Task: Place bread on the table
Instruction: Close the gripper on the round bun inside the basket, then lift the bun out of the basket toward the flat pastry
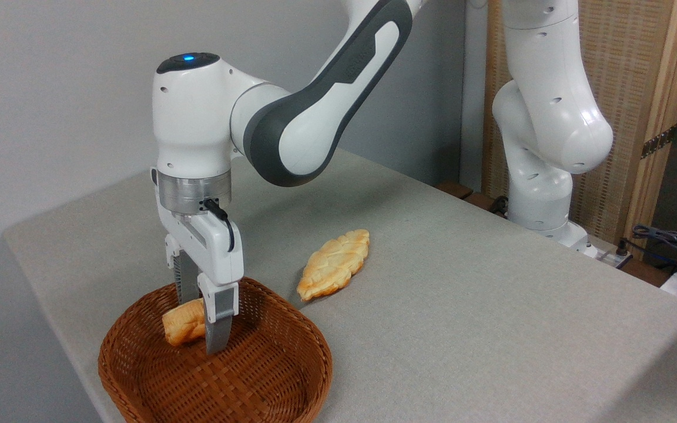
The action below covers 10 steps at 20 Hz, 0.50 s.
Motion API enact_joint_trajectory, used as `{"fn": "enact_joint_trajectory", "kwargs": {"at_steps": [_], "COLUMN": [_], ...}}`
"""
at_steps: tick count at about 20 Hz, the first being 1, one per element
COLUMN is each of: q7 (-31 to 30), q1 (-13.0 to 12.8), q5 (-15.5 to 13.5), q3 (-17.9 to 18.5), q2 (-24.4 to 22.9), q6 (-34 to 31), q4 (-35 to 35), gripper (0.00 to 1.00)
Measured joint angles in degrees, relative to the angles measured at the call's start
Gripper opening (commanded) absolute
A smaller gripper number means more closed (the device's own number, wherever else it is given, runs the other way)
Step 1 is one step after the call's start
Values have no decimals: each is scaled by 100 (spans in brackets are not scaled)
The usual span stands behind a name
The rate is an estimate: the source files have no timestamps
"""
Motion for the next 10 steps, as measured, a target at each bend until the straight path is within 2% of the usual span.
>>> {"fn": "enact_joint_trajectory", "kwargs": {"at_steps": [10], "q7": [0], "q1": [-3], "q5": [-3], "q3": [-31], "q2": [7], "q6": [2], "q4": [23], "gripper": [44]}}
